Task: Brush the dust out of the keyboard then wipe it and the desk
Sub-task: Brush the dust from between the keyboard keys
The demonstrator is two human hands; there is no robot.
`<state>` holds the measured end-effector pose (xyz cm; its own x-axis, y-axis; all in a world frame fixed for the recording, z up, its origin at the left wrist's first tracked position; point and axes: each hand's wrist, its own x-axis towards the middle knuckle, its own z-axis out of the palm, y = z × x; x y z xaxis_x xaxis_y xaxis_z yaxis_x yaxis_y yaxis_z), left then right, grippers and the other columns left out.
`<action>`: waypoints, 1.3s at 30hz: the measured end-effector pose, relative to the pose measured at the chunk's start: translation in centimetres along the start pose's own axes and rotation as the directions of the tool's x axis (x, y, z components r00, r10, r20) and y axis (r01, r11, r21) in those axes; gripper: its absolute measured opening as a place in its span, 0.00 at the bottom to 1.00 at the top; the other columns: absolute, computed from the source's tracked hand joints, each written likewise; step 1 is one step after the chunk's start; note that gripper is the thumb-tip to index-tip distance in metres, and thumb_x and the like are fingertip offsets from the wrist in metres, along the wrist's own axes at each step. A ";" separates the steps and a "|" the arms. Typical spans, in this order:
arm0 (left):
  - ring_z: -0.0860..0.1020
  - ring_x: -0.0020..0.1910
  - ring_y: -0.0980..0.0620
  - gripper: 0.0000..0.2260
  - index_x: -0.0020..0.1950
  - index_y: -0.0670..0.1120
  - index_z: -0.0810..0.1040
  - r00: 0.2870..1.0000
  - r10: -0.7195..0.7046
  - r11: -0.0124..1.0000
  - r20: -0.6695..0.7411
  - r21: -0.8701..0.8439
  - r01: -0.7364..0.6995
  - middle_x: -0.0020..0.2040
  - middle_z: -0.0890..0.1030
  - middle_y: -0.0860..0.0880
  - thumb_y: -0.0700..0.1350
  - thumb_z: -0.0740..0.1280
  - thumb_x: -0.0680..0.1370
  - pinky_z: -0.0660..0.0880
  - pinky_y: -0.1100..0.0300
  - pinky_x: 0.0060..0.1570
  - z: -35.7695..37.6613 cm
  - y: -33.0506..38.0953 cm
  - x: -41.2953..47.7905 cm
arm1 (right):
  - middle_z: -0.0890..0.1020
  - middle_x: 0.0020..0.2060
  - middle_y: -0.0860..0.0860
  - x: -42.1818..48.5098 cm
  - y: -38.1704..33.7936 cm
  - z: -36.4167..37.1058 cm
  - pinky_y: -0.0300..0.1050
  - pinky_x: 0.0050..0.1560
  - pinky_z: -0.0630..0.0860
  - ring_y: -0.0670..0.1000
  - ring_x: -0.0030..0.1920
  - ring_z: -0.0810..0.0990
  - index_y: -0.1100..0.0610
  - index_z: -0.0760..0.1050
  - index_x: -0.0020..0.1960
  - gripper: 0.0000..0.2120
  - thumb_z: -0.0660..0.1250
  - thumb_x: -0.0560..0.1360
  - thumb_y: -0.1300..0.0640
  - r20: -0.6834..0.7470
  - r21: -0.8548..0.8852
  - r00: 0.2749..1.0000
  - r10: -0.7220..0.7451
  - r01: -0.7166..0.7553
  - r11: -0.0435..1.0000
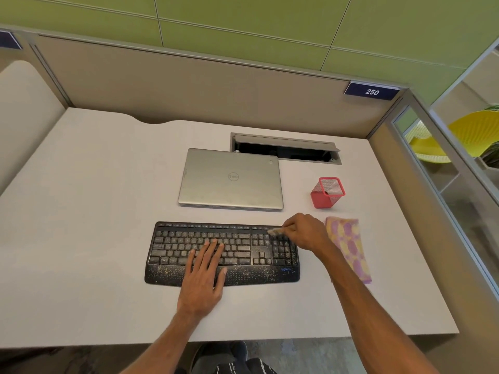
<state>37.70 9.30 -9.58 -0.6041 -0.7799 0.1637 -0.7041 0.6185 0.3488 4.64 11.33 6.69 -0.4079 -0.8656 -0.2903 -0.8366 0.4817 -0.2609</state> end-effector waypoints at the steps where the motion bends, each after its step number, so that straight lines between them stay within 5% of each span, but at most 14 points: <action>1: 0.52 0.89 0.49 0.31 0.90 0.49 0.56 1.000 0.001 1.000 -0.002 0.000 -0.001 0.90 0.55 0.48 0.57 0.56 0.89 0.54 0.34 0.85 0.0 0.0 0.0 | 0.88 0.50 0.45 -0.1 0.0 0.0 0.45 0.45 0.76 0.50 0.49 0.84 0.45 0.86 0.56 0.11 0.70 0.78 0.44 0.039 -0.040 0.999 -0.037 0.038 0.998; 9: 0.53 0.89 0.48 0.31 0.90 0.49 0.56 1.000 0.004 1.000 -0.010 -0.010 -0.004 0.90 0.56 0.48 0.57 0.57 0.89 0.55 0.34 0.85 0.0 -0.1 0.0 | 0.87 0.51 0.48 0.0 1.1 -1.3 0.43 0.42 0.69 0.52 0.48 0.83 0.47 0.85 0.58 0.14 0.69 0.77 0.43 0.005 -0.366 0.990 -0.144 0.135 0.921; 21: 0.52 0.89 0.48 0.31 0.90 0.49 0.56 1.000 0.002 1.000 -0.006 -0.006 -0.002 0.90 0.56 0.48 0.57 0.57 0.89 0.54 0.35 0.86 0.0 0.0 0.0 | 0.87 0.45 0.45 -0.7 -0.8 -0.7 0.43 0.40 0.66 0.50 0.45 0.82 0.45 0.87 0.54 0.11 0.66 0.81 0.46 -0.069 -0.270 0.962 -0.263 0.236 0.934; 28: 0.52 0.89 0.49 0.31 0.90 0.49 0.56 1.000 0.002 1.000 -0.011 -0.007 -0.002 0.90 0.56 0.48 0.57 0.57 0.89 0.53 0.35 0.86 0.0 -0.1 0.0 | 0.88 0.49 0.43 -1.5 -0.7 0.3 0.42 0.43 0.69 0.49 0.46 0.83 0.46 0.87 0.55 0.11 0.70 0.78 0.44 0.059 -0.236 0.957 -0.283 0.288 0.928; 33: 0.51 0.89 0.49 0.31 0.90 0.50 0.54 1.000 -0.002 1.000 0.011 0.018 0.002 0.90 0.54 0.49 0.58 0.55 0.89 0.51 0.36 0.86 0.2 -0.2 0.0 | 0.87 0.43 0.44 -1.2 0.1 -0.7 0.42 0.39 0.68 0.49 0.41 0.81 0.45 0.87 0.53 0.10 0.67 0.81 0.45 -0.075 -0.248 0.973 -0.218 0.194 0.949; 39: 0.50 0.90 0.48 0.31 0.90 0.50 0.54 1.000 0.001 1.000 0.010 0.014 -0.002 0.90 0.54 0.49 0.58 0.55 0.89 0.51 0.35 0.86 0.2 -0.2 0.0 | 0.88 0.48 0.46 -1.8 0.6 -0.4 0.44 0.44 0.77 0.50 0.43 0.83 0.46 0.87 0.55 0.11 0.68 0.78 0.49 0.067 -0.243 0.979 -0.193 0.203 0.948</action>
<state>37.80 9.18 -9.87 -0.6086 -0.7781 0.1552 -0.7085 0.6210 0.3354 4.69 13.09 7.39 -0.2137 -0.9311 -0.2956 -0.9653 0.2477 -0.0824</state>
